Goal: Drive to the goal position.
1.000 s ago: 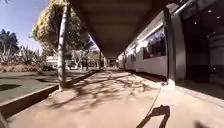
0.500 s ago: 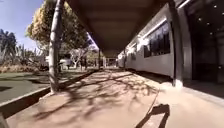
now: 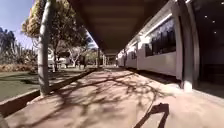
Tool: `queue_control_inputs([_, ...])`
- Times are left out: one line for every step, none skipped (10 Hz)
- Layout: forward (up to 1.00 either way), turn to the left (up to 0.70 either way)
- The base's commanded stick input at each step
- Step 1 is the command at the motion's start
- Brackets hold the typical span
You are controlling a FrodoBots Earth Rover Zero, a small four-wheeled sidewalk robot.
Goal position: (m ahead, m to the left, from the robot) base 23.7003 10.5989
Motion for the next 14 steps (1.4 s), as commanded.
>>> queue_control_inputs([0.70, 0.00])
queue_control_inputs([0.70, 0.00])
queue_control_inputs([0.70, 0.00])
queue_control_inputs([0.70, 0.00])
queue_control_inputs([0.70, 0.00])
queue_control_inputs([0.70, 0.00])
queue_control_inputs([0.70, 0.00])
queue_control_inputs([0.70, 0.00])
queue_control_inputs([0.70, 0.00])
queue_control_inputs([0.70, 0.00])
queue_control_inputs([0.70, 0.00])
queue_control_inputs([0.70, 0.00])
queue_control_inputs([0.70, 0.00])
queue_control_inputs([0.70, 0.00])
